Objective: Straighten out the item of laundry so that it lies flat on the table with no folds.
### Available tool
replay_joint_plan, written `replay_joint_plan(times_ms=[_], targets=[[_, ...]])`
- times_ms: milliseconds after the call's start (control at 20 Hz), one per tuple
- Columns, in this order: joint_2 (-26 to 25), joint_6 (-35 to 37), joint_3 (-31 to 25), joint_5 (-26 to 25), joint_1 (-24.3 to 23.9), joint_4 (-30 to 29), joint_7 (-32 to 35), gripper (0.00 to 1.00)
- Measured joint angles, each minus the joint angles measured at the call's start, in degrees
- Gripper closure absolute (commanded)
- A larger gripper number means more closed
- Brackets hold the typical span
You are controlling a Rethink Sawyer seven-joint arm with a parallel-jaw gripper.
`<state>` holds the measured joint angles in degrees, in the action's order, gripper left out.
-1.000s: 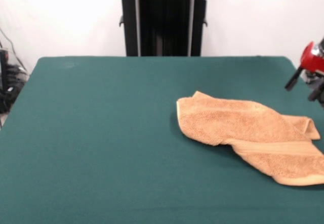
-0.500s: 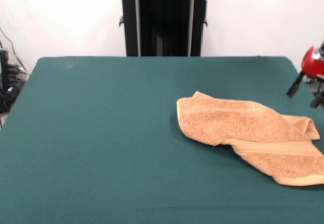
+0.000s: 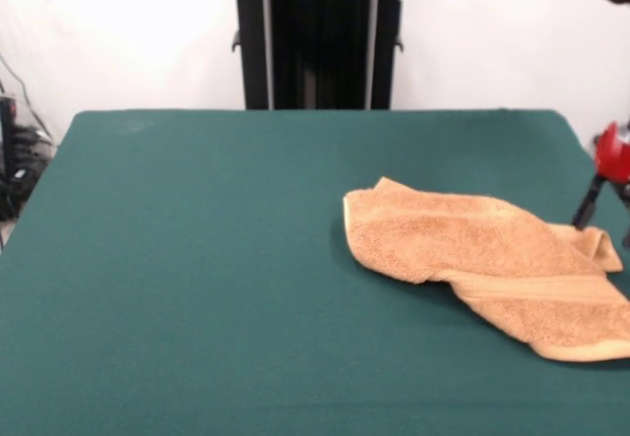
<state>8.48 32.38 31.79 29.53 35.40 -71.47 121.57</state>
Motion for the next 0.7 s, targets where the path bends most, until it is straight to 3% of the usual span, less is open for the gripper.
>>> replay_joint_plan(times_ms=[700], targets=[[-4.9, -8.6, -0.1, 0.1, 0.1, -0.1, 0.0, 0.0]])
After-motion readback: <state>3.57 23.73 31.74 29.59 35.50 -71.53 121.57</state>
